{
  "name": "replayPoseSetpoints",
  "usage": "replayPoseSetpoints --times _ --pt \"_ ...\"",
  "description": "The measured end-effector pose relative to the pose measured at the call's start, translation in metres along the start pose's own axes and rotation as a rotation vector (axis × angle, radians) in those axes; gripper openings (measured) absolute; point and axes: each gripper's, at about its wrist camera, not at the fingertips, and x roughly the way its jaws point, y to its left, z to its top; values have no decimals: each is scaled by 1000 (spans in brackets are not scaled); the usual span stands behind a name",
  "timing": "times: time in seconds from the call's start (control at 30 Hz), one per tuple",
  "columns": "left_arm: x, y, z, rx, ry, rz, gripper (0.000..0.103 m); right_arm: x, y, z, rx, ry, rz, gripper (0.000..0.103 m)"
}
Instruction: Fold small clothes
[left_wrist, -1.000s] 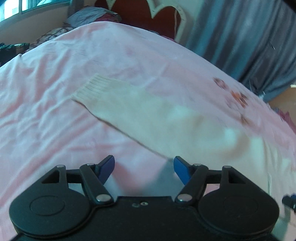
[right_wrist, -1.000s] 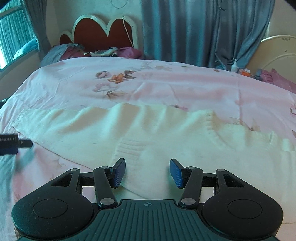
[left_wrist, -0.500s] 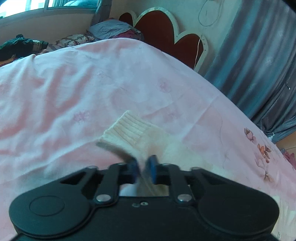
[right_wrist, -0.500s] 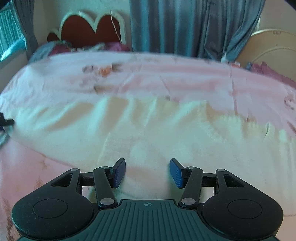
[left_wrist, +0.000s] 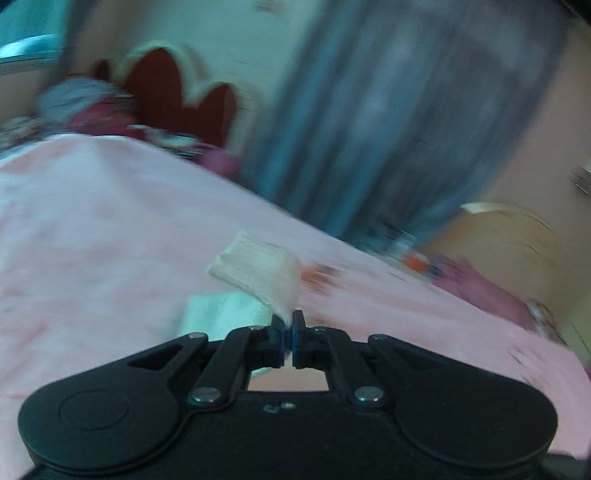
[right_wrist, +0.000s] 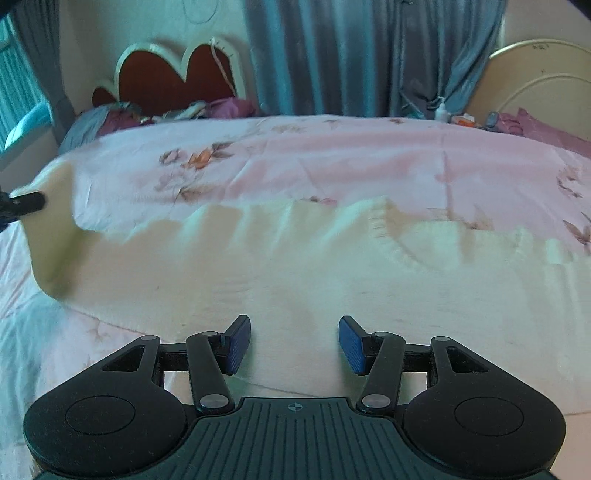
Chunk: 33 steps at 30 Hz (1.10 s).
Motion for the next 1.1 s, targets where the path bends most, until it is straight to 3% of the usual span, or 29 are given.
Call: replayPoseSetpoints --times 0.2,0.3,0.4,0.43,0.47,0.53,0.6,0.73,0.93,1.1 --pt "22 -104 -43 100 119 -234 3 -38 -46 -9 61 -37 -35 53" --pt "37 -150 -73 160 186 -312 3 -56 -72 -18 89 -46 -69 53" --pt "57 -180 -103 226 280 -332 6 -68 -93 -27 111 -38 -83 53" --pt "64 -186 -112 244 319 -327 10 -71 -97 -31 117 -34 -82 53" --pt "69 -189 -119 257 356 -318 24 -73 -101 -33 122 -31 -83 53" --pt "74 -189 -128 259 393 -299 37 -76 -106 -37 125 -22 -76 53" --pt "68 -187 -130 261 376 -283 66 -76 -108 -39 128 -23 -55 53" --pt "48 -175 -119 299 300 -238 68 -73 -105 -40 152 -15 17 53" --pt "26 -136 -111 306 243 -63 69 -56 -104 -35 237 31 118 53" --pt "22 -108 -119 288 262 34 69 -44 -102 -31 239 39 33 53"
